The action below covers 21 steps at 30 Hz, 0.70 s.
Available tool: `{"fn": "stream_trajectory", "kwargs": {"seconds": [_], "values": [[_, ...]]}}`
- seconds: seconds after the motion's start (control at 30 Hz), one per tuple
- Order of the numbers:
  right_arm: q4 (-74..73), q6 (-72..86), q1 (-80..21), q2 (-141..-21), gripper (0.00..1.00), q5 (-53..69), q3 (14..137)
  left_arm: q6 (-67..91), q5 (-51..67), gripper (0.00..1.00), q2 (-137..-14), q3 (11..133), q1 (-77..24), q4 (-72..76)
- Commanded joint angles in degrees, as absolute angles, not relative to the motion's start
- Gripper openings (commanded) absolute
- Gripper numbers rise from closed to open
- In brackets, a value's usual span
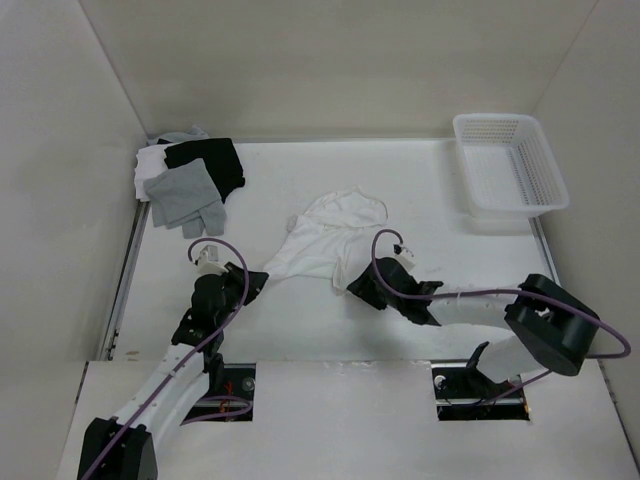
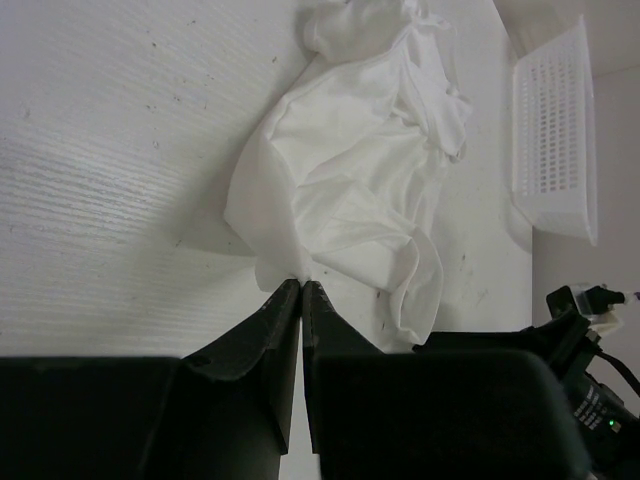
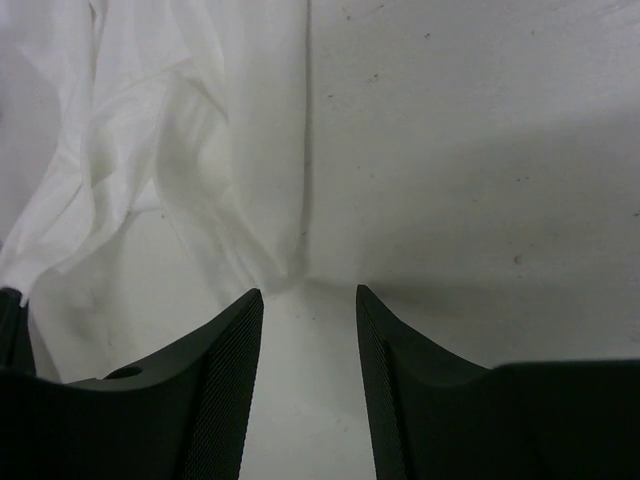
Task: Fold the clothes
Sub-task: Flatten the tank top out
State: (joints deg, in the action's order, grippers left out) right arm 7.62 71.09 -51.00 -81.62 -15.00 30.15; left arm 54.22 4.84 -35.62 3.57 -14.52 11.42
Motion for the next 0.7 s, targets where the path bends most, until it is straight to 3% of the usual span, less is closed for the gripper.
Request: {"fn": "stream_trajectory", "kwargs": {"seconds": [0.0,0.37,0.43,0.57,0.67], "values": [[16.16,80.32,-51.54,-83.31,0.46,-14.85,30.24,54.93,5.54,0.05,-34.28,2.73,-15.16,14.77],[25.13,89.38,-53.39,-90.7,0.43,-13.98,29.79,54.84,5.19,0.05,-34.45,2.37,-15.95,14.77],[25.75,89.74,-53.48,-91.4,0.36,-13.97,29.88,54.84,5.19,0.05,-34.45,2.2,-15.95,14.77],[25.23,88.42,-52.96,-92.28,0.13,-14.68,29.8,55.02,5.1,0.05,-34.19,1.85,-15.95,14.77],[24.09,84.74,-52.69,-89.4,0.08,-15.03,28.74,55.11,5.27,0.05,-33.84,1.76,-15.51,14.41]]}}
